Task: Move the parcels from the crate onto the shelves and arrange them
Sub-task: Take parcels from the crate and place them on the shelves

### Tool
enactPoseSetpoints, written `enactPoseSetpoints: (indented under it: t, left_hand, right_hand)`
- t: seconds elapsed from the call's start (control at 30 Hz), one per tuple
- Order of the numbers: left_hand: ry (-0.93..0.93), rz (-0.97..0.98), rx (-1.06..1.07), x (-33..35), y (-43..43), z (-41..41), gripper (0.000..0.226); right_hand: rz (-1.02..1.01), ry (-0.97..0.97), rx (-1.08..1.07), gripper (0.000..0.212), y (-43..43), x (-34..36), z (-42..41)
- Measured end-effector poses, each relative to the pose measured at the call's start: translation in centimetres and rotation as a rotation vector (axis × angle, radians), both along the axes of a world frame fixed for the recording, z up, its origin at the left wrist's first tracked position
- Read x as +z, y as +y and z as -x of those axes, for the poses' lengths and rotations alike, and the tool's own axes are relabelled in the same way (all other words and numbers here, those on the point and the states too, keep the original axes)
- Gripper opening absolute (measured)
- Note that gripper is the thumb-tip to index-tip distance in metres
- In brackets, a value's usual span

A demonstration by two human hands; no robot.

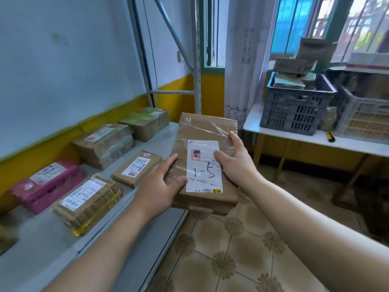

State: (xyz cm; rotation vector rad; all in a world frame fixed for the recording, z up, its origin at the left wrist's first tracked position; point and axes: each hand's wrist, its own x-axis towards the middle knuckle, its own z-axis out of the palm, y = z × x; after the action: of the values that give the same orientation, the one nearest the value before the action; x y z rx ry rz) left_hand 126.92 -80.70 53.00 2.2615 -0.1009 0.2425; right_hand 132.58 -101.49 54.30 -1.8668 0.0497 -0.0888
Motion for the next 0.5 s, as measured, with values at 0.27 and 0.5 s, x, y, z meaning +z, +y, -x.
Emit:
enactPoseSetpoints:
  t: [0.27,0.5]
  left_hand:
    - [0.044,0.024,0.060,-2.5,5.3,-15.2,0.058]
    - [0.115,0.103,0.098,-2.8,9.2,-25.2,0.055]
  right_hand:
    - [0.021,0.051,0.054,0.079,5.7,-2.2,-16.2]
    - [0.056,0.104,0.082,0.078,9.3,-2.4,-26.4]
